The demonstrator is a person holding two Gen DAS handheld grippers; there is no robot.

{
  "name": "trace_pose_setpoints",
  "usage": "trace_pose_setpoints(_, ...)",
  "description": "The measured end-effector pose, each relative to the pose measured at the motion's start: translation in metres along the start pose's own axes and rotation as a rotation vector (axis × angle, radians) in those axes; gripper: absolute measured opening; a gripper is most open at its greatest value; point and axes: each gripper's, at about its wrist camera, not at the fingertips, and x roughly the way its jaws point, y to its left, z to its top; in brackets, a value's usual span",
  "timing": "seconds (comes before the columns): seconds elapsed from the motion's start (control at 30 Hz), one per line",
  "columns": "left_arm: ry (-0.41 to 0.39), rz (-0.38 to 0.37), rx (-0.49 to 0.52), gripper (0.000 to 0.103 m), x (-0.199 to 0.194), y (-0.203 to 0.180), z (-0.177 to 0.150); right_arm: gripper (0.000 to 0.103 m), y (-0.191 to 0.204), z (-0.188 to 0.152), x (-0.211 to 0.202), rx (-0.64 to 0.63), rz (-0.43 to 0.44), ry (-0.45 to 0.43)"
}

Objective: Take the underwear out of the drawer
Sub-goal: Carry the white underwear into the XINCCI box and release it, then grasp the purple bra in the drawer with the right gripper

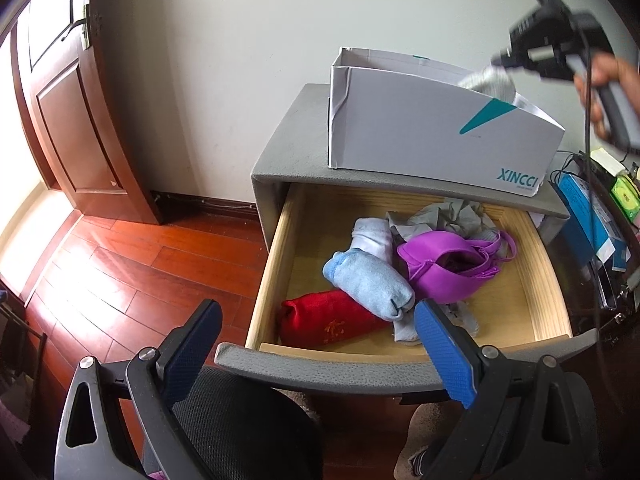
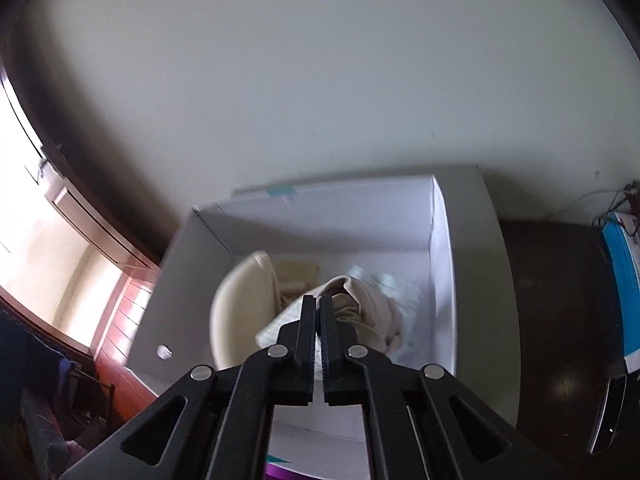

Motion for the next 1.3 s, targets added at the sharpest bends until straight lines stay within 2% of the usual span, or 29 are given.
trace_pose_setpoints(0.1, 0.001, 0.000, -0.006, 0.096, -0.001, 0.001, 0.000, 0.005, -0.004, -0.016, -0.008, -0.023, -0.059, -0.020)
trace_pose_setpoints(0.17, 0.006, 0.007, -0.008, 0.096, 0.000, 0.001, 0.001, 0.007, 0.001, -0.029, -0.038, -0.046, -0.021, -0.120)
trace_pose_setpoints(0.2, 0.008, 0.012, -0.012, 0.096, 0.000, 0.002, 0.001, 0.015, 0.006, -0.034, -0.052, -0.071, 0.017, -0.157)
trace_pose_setpoints(0.23, 0.014, 0.017, -0.024, 0.097, 0.001, 0.004, 0.002, 0.021, 0.015, -0.048, -0.068, -0.128, 0.091, -0.185)
trace_pose_setpoints(0.3, 0.026, 0.014, -0.051, 0.097, 0.002, 0.009, 0.003, 0.058, 0.038, -0.077, -0.084, -0.273, 0.222, -0.157)
trace_pose_setpoints(0.33, 0.030, 0.011, -0.071, 0.097, 0.002, 0.013, 0.003, 0.063, 0.052, -0.096, -0.087, -0.362, 0.233, -0.134)
trace_pose_setpoints(0.37, 0.032, 0.014, -0.084, 0.097, 0.002, 0.016, 0.004, 0.066, 0.064, -0.115, -0.086, -0.451, 0.208, -0.108)
trace_pose_setpoints(0.5, 0.053, 0.003, -0.111, 0.097, 0.005, 0.020, 0.003, 0.066, 0.104, -0.194, -0.050, -0.780, 0.041, 0.029)
trace_pose_setpoints(0.6, 0.046, 0.010, -0.089, 0.097, 0.003, 0.015, 0.002, 0.066, 0.111, -0.236, -0.024, -0.939, -0.035, 0.119)
trace_pose_setpoints(0.73, 0.020, 0.019, -0.049, 0.097, -0.002, 0.009, 0.001, 0.066, 0.114, -0.262, 0.005, -1.080, -0.143, 0.117)
trace_pose_setpoints(0.83, 0.022, 0.014, -0.042, 0.098, 0.000, 0.008, 0.002, 0.066, 0.111, -0.268, 0.022, -1.124, -0.157, 0.141)
trace_pose_setpoints(0.93, 0.041, 0.004, -0.051, 0.098, 0.004, 0.010, 0.002, 0.071, 0.113, -0.277, 0.039, -1.220, -0.213, 0.149)
trace_pose_setpoints(0.97, 0.044, 0.001, -0.054, 0.098, 0.004, 0.011, 0.002, 0.071, 0.115, -0.277, 0.041, -1.243, -0.222, 0.153)
trace_pose_setpoints(1.03, 0.050, -0.002, -0.059, 0.098, 0.006, 0.012, 0.003, 0.074, 0.114, -0.272, 0.050, -1.243, -0.165, 0.196)
trace_pose_setpoints(1.07, 0.050, -0.001, -0.059, 0.098, 0.006, 0.012, 0.003, 0.085, 0.112, -0.266, 0.054, -1.227, -0.150, 0.211)
trace_pose_setpoints(1.1, 0.049, 0.001, -0.058, 0.098, 0.007, 0.012, 0.003, 0.090, 0.109, -0.259, 0.060, -1.206, -0.142, 0.226)
trace_pose_setpoints(1.23, 0.057, 0.006, -0.051, 0.098, 0.010, 0.011, 0.002, 0.090, 0.102, -0.248, 0.086, -1.179, -0.143, 0.316)
trace_pose_setpoints(1.27, 0.061, 0.005, -0.051, 0.098, 0.011, 0.011, 0.001, 0.089, 0.099, -0.247, 0.091, -1.155, -0.106, 0.356)
trace_pose_setpoints(1.3, 0.068, 0.003, -0.052, 0.098, 0.013, 0.012, 0.001, 0.071, 0.097, -0.243, 0.093, -1.101, -0.056, 0.384)
